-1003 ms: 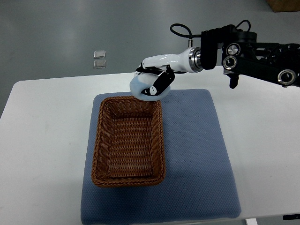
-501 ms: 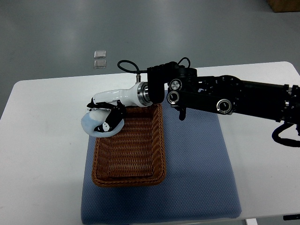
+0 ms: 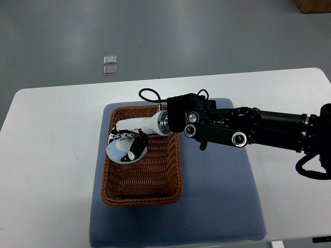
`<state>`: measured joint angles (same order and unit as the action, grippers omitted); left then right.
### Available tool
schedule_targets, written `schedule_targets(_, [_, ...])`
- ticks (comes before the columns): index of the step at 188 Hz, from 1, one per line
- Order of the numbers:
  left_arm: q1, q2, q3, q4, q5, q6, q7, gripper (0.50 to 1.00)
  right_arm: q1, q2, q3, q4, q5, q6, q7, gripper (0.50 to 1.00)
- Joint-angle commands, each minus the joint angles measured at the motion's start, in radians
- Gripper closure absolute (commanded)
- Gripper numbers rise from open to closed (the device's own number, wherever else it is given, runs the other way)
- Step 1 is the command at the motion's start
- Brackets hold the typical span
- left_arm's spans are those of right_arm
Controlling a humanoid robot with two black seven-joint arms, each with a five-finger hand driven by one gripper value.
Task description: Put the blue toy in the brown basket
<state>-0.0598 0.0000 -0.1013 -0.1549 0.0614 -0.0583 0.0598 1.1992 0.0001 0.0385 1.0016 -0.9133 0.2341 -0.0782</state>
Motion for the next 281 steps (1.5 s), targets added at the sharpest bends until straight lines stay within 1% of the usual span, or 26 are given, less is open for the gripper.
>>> schedule_targets(1, [0.000, 0.000, -0.001, 0.000, 0.000, 0.000, 0.000, 0.500, -0.006, 0.000, 0.001, -0.001, -0.001, -0.001, 0.000, 0.707])
schedule_targets(12, [0.000, 0.000, -0.001, 0.000, 0.000, 0.000, 0.000, 0.500, -0.006, 0.000, 0.001, -0.001, -0.001, -0.001, 0.000, 0.701])
schedule_targets(24, [0.000, 0.000, 0.000, 0.000, 0.000, 0.000, 0.000, 0.500, -0.015, 0.000, 0.001, -0.001, -0.001, -0.001, 0.000, 0.679])
schedule_targets(52, [0.000, 0.000, 0.002, 0.000, 0.000, 0.000, 0.000, 0.500, -0.015, 0.000, 0.008, -0.001, -0.001, -0.001, 0.000, 0.673])
schedule_targets(58, [0.000, 0.000, 0.002, 0.000, 0.000, 0.002, 0.000, 0.500, -0.013, 0.000, 0.014, -0.001, 0.001, 0.001, 0.000, 0.666])
schedule_targets(67, [0.000, 0.000, 0.002, 0.000, 0.000, 0.002, 0.000, 0.500, -0.010, 0.000, 0.020, -0.001, 0.002, 0.002, 0.000, 0.642])
schedule_targets(145, [0.000, 0.000, 0.002, 0.000, 0.000, 0.003, 0.000, 0.500, 0.033, -0.066, 0.089, 0.012, 0.025, 0.024, 0.000, 0.642])
schedule_targets(173, [0.000, 0.000, 0.005, 0.000, 0.000, 0.005, 0.000, 0.500, 0.034, -0.112, 0.162, 0.012, 0.025, 0.077, 0.000, 0.642])
schedule_targets(195, [-0.002, 0.000, 0.005, 0.000, 0.000, 0.005, 0.000, 0.500, 0.034, -0.156, 0.224, 0.012, 0.027, 0.094, 0.000, 0.642])
schedule_targets(221, [0.000, 0.000, 0.002, 0.000, 0.002, 0.005, 0.000, 0.500, 0.028, -0.207, 0.294, 0.012, 0.033, 0.096, 0.000, 0.642])
schedule_targets(248, [-0.002, 0.000, 0.005, 0.000, 0.000, 0.005, 0.000, 0.500, 0.005, -0.275, 0.388, 0.012, 0.100, 0.096, 0.001, 0.642])
schedule_targets(268, [0.000, 0.000, 0.005, -0.002, 0.000, 0.005, 0.000, 0.500, -0.050, -0.322, 0.472, 0.012, 0.157, 0.094, 0.001, 0.642])
schedule_targets(281, [0.000, 0.000, 0.005, -0.002, 0.000, 0.005, 0.000, 0.500, -0.102, -0.334, 0.538, 0.009, 0.186, 0.090, 0.003, 0.642])
